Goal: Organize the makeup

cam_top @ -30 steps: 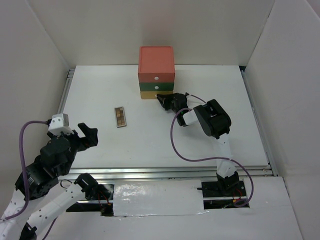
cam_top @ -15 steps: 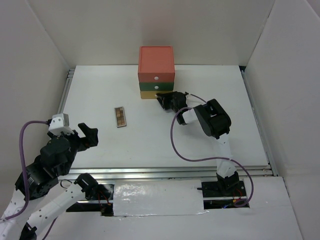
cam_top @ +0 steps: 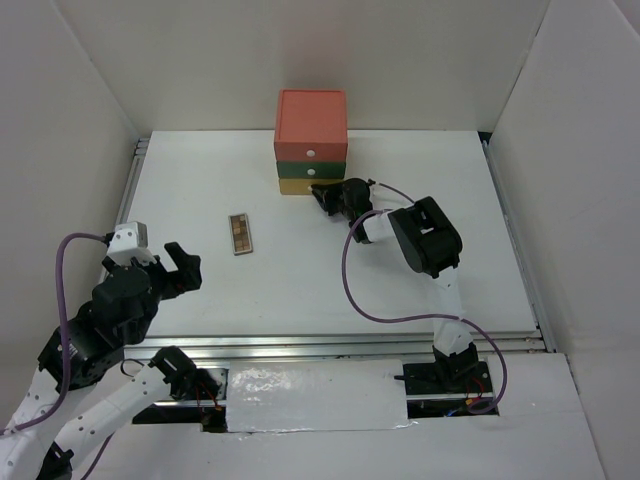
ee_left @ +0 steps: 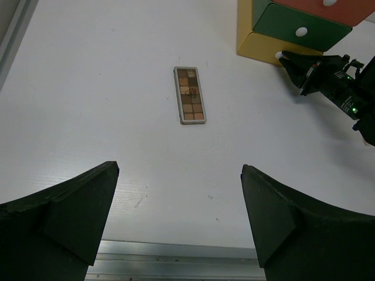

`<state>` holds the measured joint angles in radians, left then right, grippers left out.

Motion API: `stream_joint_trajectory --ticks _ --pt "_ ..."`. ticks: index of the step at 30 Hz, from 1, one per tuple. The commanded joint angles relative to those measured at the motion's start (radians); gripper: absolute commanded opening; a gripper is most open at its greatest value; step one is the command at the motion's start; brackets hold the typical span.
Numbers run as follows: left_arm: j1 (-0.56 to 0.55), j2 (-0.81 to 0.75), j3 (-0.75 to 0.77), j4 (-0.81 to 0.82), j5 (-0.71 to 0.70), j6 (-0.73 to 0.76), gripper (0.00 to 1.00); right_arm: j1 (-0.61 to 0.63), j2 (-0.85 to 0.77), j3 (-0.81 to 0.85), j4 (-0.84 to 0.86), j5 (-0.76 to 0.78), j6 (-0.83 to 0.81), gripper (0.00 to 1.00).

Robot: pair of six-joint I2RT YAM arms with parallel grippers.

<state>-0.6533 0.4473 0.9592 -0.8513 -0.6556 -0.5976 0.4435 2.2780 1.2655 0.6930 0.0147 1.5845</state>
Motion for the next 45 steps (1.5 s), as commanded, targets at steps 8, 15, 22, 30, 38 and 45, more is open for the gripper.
stream_joint_trajectory --ticks 8,15,22,30,38,45 --pt "-0.005 0.014 0.001 0.049 0.005 0.033 0.99 0.008 -0.015 0.009 -0.090 0.022 -0.017 0.32" --pt "-0.005 0.002 0.000 0.049 0.002 0.033 0.99 0.011 -0.009 0.025 -0.132 -0.002 -0.001 0.29" --pt "-0.005 0.004 0.000 0.047 0.002 0.032 0.99 0.017 -0.049 0.009 -0.213 -0.005 -0.009 0.25" --pt "-0.005 -0.009 0.000 0.046 0.001 0.030 0.99 0.017 -0.081 0.021 -0.325 -0.009 -0.041 0.25" --pt "-0.005 -0.018 0.000 0.046 0.002 0.030 0.99 0.017 -0.107 -0.032 -0.256 -0.010 -0.054 0.30" --pt "-0.005 -0.027 0.001 0.046 0.001 0.028 0.99 0.020 -0.080 -0.034 -0.104 -0.035 -0.023 0.48"
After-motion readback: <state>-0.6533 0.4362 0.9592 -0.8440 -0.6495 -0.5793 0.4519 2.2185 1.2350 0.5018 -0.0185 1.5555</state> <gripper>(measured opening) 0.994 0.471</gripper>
